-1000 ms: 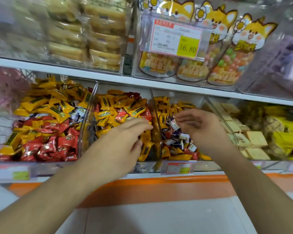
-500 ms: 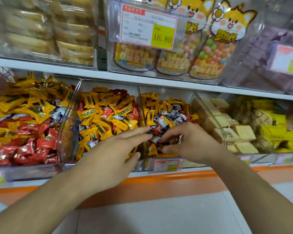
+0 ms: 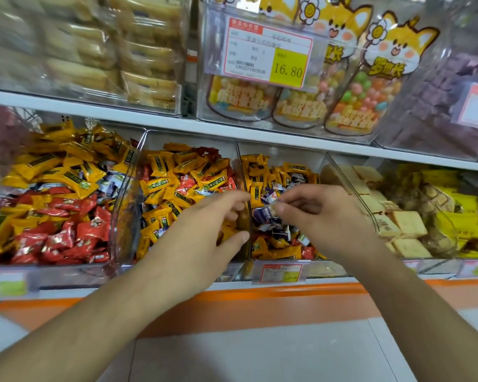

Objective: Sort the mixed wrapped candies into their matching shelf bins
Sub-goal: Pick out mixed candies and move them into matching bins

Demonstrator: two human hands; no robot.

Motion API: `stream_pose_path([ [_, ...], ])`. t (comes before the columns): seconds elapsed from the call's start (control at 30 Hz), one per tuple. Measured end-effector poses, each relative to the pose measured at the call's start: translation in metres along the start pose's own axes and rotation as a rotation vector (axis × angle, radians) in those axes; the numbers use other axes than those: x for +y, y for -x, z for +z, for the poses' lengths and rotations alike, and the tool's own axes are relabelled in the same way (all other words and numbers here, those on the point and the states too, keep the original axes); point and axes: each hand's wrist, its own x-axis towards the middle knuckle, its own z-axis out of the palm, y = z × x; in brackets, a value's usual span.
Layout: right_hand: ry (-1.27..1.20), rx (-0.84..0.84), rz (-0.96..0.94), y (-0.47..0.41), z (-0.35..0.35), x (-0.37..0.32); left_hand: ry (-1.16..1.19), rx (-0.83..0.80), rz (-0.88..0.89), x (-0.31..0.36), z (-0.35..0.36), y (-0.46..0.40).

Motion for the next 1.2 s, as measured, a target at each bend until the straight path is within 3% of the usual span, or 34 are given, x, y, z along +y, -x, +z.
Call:
stream_pose_path([
  [0.1, -0.106, -0.088, -0.082, 0.007, 0.018, -0.02, 0.148, 0.037, -0.084, 0.001, -0.005, -0.002],
  [0.23, -0.136, -0.041, -0.056, 0.004, 0.018, -0.018, 0.029, 0.126, -0.134, -0.01, -0.012, 0.0],
  [0.37, 0.186, 0.032, -0.027, -0.004, 0.007, 0.013, -0.179, 0.114, -0.167, -0.019, -0.015, 0.0],
  [0.47, 0.356, -0.141, 0.029, -0.006, 0.006, 0.033, -0.225, 0.058, -0.13, -0.018, -0.01, 0.0],
  [0.57, 0.443, -0.243, -0.021, -0.01, 0.012, 0.043, -0.222, 0.022, -0.075, -0.015, -0.004, 0.001],
  [0.77, 0.497, -0.18, -0.034, -0.015, 0.02, 0.041, -0.197, -0.013, -0.053, -0.016, -0.002, 0.001],
  [1.0, 0.385, 0.097, 0.044, -0.017, 0.009, 0.045, -0.174, 0.012, -0.069, -0.016, -0.008, -0.001],
  [1.13, 0.066, 0.256, 0.027, -0.016, 0.004, 0.027, -0.184, 0.072, -0.117, -0.012, -0.022, -0.002],
  [1.2, -0.109, 0.215, -0.01, -0.016, 0.013, 0.011, -0.175, 0.148, -0.137, -0.011, -0.033, -0.004],
])
